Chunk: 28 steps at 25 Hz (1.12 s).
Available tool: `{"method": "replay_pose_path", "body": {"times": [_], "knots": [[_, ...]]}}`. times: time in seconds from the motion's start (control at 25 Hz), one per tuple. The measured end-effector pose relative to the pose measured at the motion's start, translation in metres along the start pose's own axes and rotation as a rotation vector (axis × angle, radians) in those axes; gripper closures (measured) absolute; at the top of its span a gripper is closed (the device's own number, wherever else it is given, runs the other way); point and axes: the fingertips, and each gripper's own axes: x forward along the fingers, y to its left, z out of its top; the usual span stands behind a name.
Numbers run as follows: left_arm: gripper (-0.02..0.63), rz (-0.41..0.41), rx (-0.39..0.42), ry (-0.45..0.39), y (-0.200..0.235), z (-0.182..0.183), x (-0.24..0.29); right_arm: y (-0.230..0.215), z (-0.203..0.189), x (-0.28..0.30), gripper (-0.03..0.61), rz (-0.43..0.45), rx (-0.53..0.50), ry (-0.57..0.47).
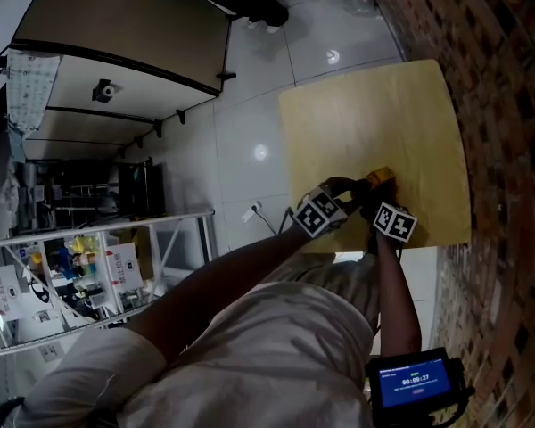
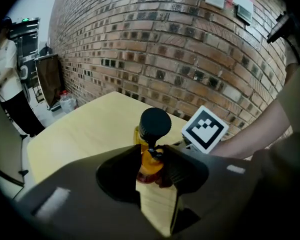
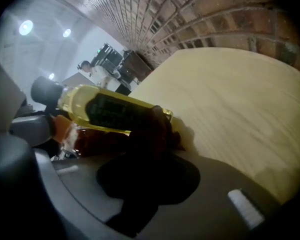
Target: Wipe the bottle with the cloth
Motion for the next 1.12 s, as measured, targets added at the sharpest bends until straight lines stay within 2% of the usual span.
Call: {"method": "replay_pose_path", "body": {"times": [0.12,0.2,0.28,0.4,0.56,0.68,0.72,0.8,0.84,0.96,1.12], "knots": [[0.453,0.014,-0.002,-0.003,0.001,0.001,0.0,-0.006,0.001,0.01,0.503,0.024,0.033,0.121],[0.453,0.025,0.014,0.015,0.003,0.001,0.0,-0.002,0.007,0.003,0.502,0.066,0.042,0.153],[0.443,0.029,0.029,0.041,0.002,0.0,0.0,0.002,0.014,-0.016,0.5,0.109,0.053,0.128],[0.354,0.045,0.026,0.078,-0.001,-0.001,0.0,-0.002,0.014,-0.052,0.5,0.14,0.059,0.089],[0.311,0.112,-0.02,0.152,0.002,-0.014,0.001,-0.005,-0.001,-0.083,0.5,0.171,0.03,0.076],[0.323,0.151,-0.08,0.169,0.007,-0.018,0.002,0.006,-0.005,-0.091,0.5,0.216,-0.029,0.056],[0.343,0.154,-0.092,0.177,0.008,-0.02,0.001,0.013,-0.002,-0.092,0.5,0.237,-0.053,0.041],[0.432,0.143,-0.108,0.201,0.008,-0.025,0.005,0.032,0.01,-0.092,0.5,0.286,-0.102,0.007],[0.435,0.133,-0.106,0.209,0.009,-0.027,0.008,0.04,0.017,-0.089,0.5,0.312,-0.128,-0.009],[0.439,0.105,-0.038,0.235,0.015,-0.027,0.018,0.058,0.042,-0.068,0.5,0.376,-0.19,-0.039],[0.442,0.083,0.069,0.237,0.014,-0.023,0.021,0.06,0.066,-0.046,0.5,0.355,-0.209,-0.032]]}}
